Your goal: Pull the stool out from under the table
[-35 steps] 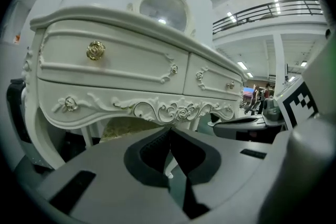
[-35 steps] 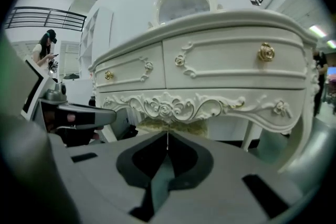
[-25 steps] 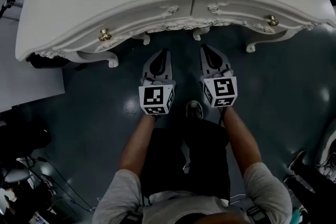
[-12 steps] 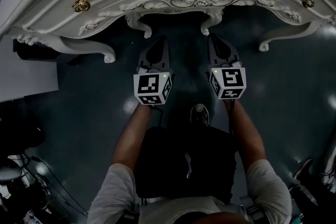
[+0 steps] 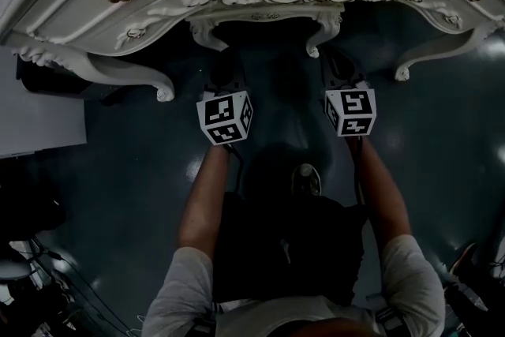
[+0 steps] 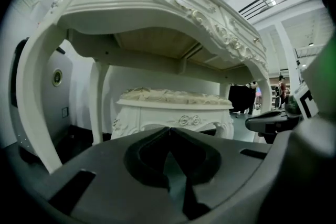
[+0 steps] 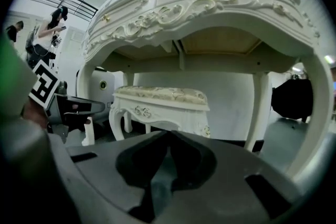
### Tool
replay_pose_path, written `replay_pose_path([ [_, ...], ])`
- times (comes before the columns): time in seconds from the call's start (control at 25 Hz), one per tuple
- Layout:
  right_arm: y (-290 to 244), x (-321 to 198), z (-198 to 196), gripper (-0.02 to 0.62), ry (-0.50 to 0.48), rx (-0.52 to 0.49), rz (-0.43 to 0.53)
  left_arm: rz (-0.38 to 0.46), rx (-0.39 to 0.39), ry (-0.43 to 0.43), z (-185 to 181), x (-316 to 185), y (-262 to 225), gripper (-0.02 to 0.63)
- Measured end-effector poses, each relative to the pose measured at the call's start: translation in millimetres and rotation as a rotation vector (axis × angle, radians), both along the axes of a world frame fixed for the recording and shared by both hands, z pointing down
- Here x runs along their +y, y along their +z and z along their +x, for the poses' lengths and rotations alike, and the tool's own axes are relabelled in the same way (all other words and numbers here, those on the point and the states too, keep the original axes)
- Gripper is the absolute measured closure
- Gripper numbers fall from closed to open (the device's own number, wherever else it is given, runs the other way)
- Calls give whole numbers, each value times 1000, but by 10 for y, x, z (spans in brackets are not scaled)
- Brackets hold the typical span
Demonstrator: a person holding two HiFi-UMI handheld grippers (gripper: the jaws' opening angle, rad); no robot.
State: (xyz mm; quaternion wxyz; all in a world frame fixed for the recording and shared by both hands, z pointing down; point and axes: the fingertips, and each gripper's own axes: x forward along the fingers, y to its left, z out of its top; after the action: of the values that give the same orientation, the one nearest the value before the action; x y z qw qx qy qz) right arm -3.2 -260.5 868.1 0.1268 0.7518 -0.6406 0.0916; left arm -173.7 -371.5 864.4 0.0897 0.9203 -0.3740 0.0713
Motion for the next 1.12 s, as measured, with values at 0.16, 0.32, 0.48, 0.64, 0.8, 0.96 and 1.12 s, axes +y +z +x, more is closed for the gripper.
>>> replay_pose_path([
  [0.16, 187, -48, 47, 540, -5, 33, -36, -7, -17, -58, -132, -200, 179, 598],
  [0.32, 288, -115, 162, 504, 18, 41, -42, 19, -73, -127, -286, -502, 312, 597],
  [0.48, 362, -201, 272, 417, 48, 51, -47, 27, -145, -180, -428, -744, 459, 422],
  [0.64, 441, -323, 469, 337, 103, 58, -54, 38, -188, -167, -437, -904, 564, 332],
  [0.8, 525, -383, 569, 313, 136, 67, -66, 11, -207, -129, -370, -1013, 763, 291],
  [0.96, 520, -404, 570, 312, 154, 98, -55, -9, -229, -102, -266, -1070, 875, 285],
  [1.12, 507, -405, 579, 313, 172, 93, -63, -3, -233, -103, -227, -1125, 867, 285],
])
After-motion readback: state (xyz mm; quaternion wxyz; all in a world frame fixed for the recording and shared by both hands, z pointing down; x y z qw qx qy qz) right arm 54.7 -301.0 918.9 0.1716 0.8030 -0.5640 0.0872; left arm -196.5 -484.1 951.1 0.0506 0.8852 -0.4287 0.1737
